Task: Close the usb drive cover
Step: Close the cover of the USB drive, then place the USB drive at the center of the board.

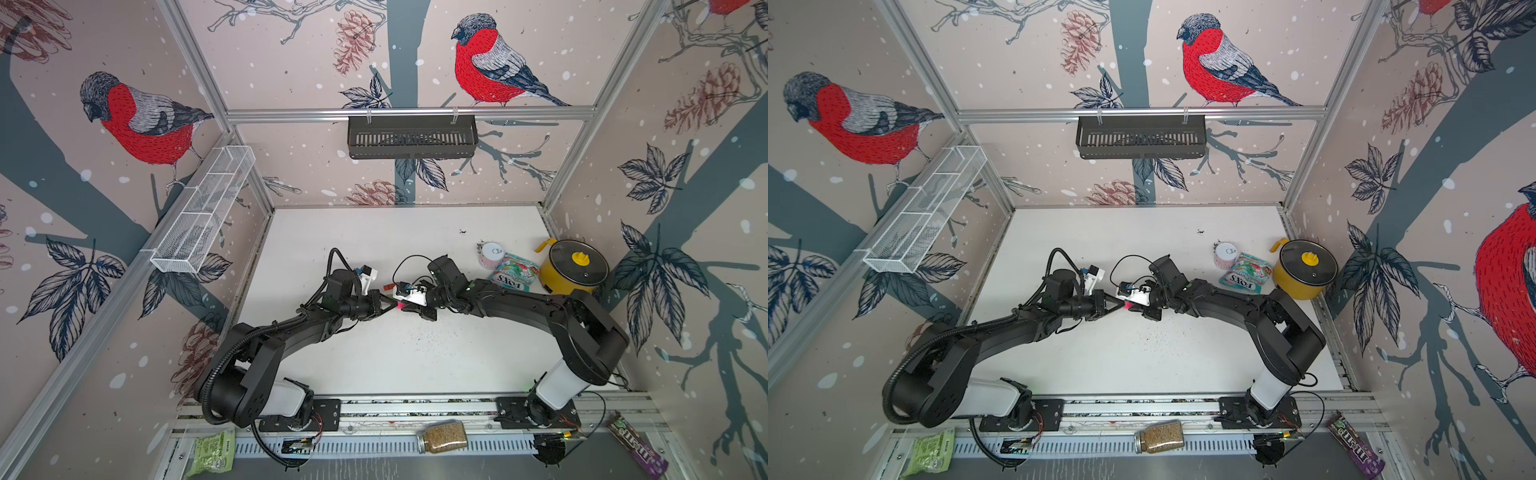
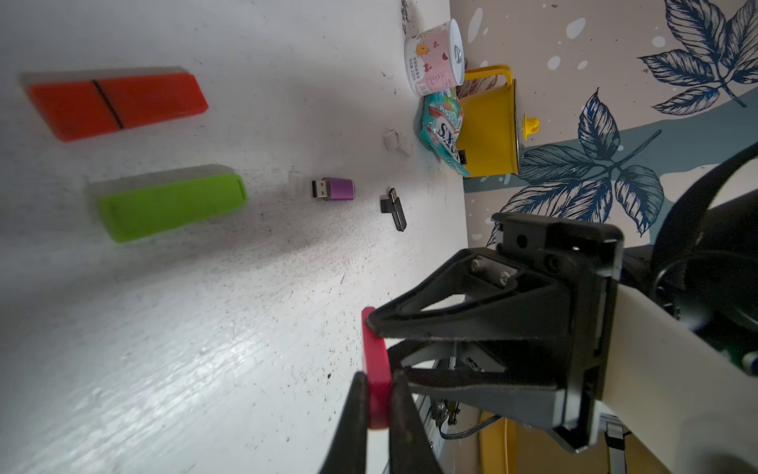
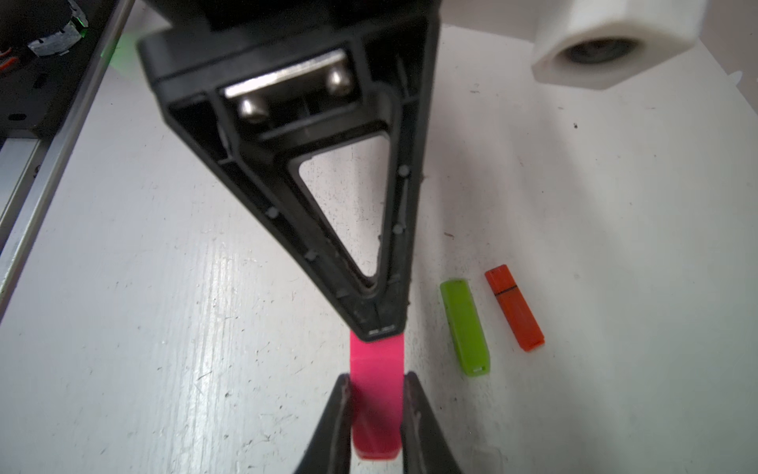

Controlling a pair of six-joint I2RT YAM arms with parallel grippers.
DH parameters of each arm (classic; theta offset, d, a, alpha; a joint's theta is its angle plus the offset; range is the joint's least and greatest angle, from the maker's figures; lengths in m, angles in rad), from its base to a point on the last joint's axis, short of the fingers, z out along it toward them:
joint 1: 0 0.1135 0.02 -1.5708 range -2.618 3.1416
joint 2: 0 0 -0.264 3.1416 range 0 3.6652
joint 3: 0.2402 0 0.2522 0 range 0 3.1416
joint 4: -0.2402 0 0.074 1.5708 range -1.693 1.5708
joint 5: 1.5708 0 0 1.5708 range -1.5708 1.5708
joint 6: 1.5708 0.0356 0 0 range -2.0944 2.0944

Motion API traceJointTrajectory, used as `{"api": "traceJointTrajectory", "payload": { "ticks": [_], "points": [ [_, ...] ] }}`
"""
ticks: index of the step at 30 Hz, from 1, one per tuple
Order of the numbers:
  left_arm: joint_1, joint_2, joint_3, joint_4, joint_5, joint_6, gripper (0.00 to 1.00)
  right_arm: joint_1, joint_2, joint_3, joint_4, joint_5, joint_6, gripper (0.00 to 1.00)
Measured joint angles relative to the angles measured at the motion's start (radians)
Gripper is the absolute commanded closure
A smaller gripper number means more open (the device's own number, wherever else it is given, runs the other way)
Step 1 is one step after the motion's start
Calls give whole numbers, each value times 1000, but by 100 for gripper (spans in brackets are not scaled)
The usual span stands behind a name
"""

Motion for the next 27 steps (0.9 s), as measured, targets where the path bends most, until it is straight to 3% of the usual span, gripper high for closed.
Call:
{"api": "traceJointTrajectory", "payload": {
  "ticks": [4,9,19,27],
  "points": [
    [16,-46,5,-67,11,33,57,17,18,27,25,-25,-38,80],
    [95,-142,7,-151,6,69,48,16,61,71,-5,-5,-93,79],
    [159,-319,-24,-332,-120,139,46,25,227,229,-169,140,-212,77],
    [174,-369,-47,-388,-172,146,45,36,313,309,-251,191,-243,76]
  ]
}}
